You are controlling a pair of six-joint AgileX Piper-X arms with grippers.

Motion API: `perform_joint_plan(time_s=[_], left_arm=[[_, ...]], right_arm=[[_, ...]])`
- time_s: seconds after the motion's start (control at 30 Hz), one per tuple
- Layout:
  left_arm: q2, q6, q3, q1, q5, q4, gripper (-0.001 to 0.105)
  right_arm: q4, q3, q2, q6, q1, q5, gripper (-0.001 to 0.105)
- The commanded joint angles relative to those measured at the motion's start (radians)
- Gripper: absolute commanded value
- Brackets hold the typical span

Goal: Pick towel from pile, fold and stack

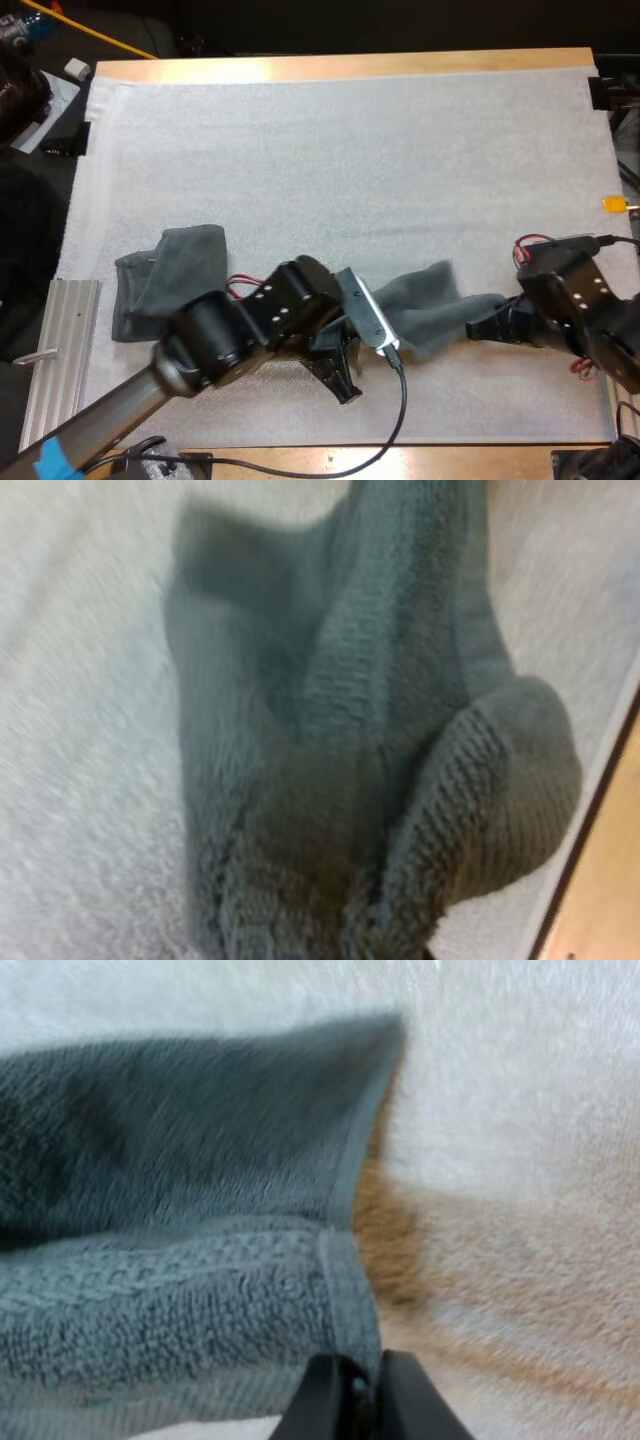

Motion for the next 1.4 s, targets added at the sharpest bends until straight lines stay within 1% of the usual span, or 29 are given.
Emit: perform_joint_plan(time_s=[0.0,0.1,0.23,0.3,0.33,0.43,0.6,0.7,0.77,0.83,0.9,1.0,1.07,1.13,1.2,1.27,1.37], left_arm=[[-0.036,-0.005,-0.076,0.003,-0.007,0.084,0.000],[-0.051,-0.013,-0.129,0.001,-0.007,0.139,0.000],[-0.066,-0.026,-0.183,-0.001,-0.008,0.200,0.000],[-0.063,-0.016,-0.162,-0.004,0.000,0.173,0.000],[-0.070,-0.014,-0.173,-0.006,0.005,0.200,0.000],[-0.079,-0.026,-0.188,-0.032,0.002,0.235,0.000],[-0.086,-0.055,-0.196,-0.090,-0.036,0.283,0.000],[-0.085,-0.049,-0.187,-0.096,-0.064,0.298,0.000],[-0.079,-0.028,-0.163,-0.082,-0.092,0.289,0.000],[-0.070,0.001,-0.118,-0.057,-0.111,0.254,0.000],[-0.063,0.029,-0.060,-0.010,-0.107,0.189,0.000],[-0.050,0.081,0.035,0.108,-0.064,0.052,0.000],[-0.039,0.114,0.085,0.186,-0.026,-0.039,0.000],[-0.041,0.096,0.075,0.157,-0.047,0.025,0.000],[-0.023,0.111,0.110,0.214,-0.025,-0.015,0.000],[0.004,0.129,0.137,0.279,0.023,-0.076,0.000],[0.060,0.152,0.153,0.371,0.121,-0.156,0.000]], right_arm=[[0.086,-0.065,-0.041,0.025,0.003,-0.031,0.000],[0.138,-0.118,-0.062,0.038,0.004,-0.063,0.000],[0.199,-0.180,-0.080,0.055,0.002,-0.127,0.000],[0.176,-0.168,-0.072,0.040,0.001,-0.089,0.001],[0.197,-0.200,-0.069,0.045,0.004,-0.099,0.000],[0.237,-0.239,-0.072,0.050,0.005,-0.130,0.000],[0.295,-0.257,-0.078,0.057,0.006,-0.191,0.000],[0.314,-0.242,-0.078,0.059,0.004,-0.224,0.000],[0.310,-0.224,-0.063,0.053,0.003,-0.227,0.001],[0.282,-0.189,-0.031,0.047,0.008,-0.206,0.001],[0.224,-0.143,0.011,0.043,0.011,-0.172,0.001],[0.078,-0.090,0.104,0.049,0.015,-0.107,0.001],[-0.022,-0.069,0.176,0.057,0.017,-0.068,0.001],[0.063,-0.084,0.156,0.056,0.015,-0.084,0.001],[0.027,-0.085,0.202,0.066,0.015,-0.067,0.000],[-0.038,-0.086,0.258,0.077,0.015,-0.048,0.000],[-0.134,-0.087,0.347,0.094,0.013,-0.029,0.000]])
